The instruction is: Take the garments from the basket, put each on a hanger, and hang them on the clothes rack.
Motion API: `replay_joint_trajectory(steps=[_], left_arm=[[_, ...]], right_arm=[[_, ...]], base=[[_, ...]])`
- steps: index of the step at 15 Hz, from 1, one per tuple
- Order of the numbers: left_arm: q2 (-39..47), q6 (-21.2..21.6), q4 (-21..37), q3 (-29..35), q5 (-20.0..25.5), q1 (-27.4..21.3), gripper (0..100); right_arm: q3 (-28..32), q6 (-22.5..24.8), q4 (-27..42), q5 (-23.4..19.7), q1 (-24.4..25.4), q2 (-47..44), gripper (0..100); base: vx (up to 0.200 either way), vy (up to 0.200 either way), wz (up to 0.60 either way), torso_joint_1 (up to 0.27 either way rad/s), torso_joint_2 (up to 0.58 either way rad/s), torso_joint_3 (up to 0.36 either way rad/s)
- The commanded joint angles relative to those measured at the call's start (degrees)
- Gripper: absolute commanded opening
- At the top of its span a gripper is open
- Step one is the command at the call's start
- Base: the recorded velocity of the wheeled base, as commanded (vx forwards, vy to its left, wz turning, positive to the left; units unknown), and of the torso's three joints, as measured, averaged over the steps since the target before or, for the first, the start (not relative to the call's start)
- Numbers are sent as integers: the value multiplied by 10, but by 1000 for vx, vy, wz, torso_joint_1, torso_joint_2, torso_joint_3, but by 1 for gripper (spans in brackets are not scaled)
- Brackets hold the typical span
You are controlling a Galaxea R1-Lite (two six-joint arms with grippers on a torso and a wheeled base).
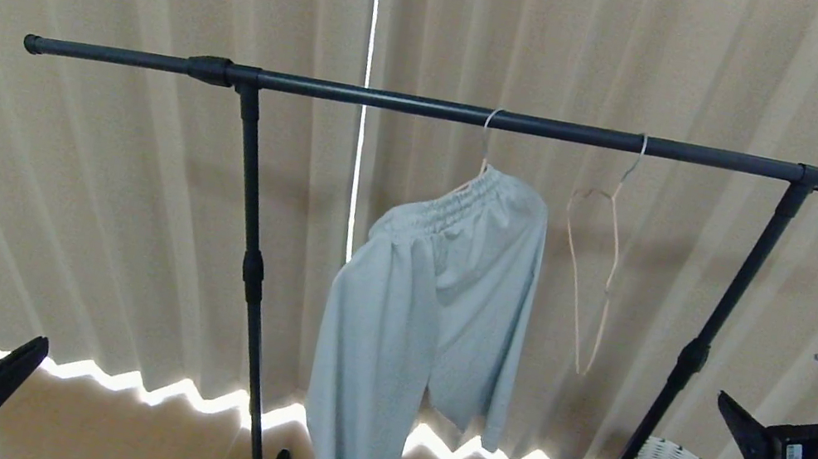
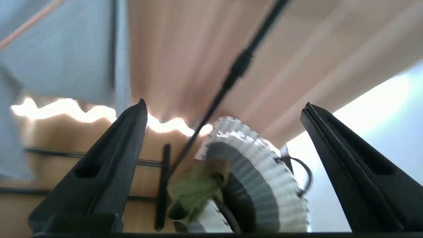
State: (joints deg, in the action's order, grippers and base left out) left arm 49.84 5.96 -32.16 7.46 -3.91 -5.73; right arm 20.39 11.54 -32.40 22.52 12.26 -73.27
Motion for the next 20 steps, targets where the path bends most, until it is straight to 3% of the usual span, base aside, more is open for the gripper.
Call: replay_joint_trajectory(steps=[1,7,20], left_arm=[[-2,0,0,-1,0,-2,100],[-3,1,0,-3,0,-2,100],[-4,1,0,-3,0,-3,100]], right_arm=[[-16,1,-13,1,-13,1,100],[-24,10,-25,2,-14,1,100],[-28,30,-25,2,-13,7,100]], base=[[-200,0,0,2,2,7],[-200,0,0,3,2,3],[0,0,0,0,0,0]])
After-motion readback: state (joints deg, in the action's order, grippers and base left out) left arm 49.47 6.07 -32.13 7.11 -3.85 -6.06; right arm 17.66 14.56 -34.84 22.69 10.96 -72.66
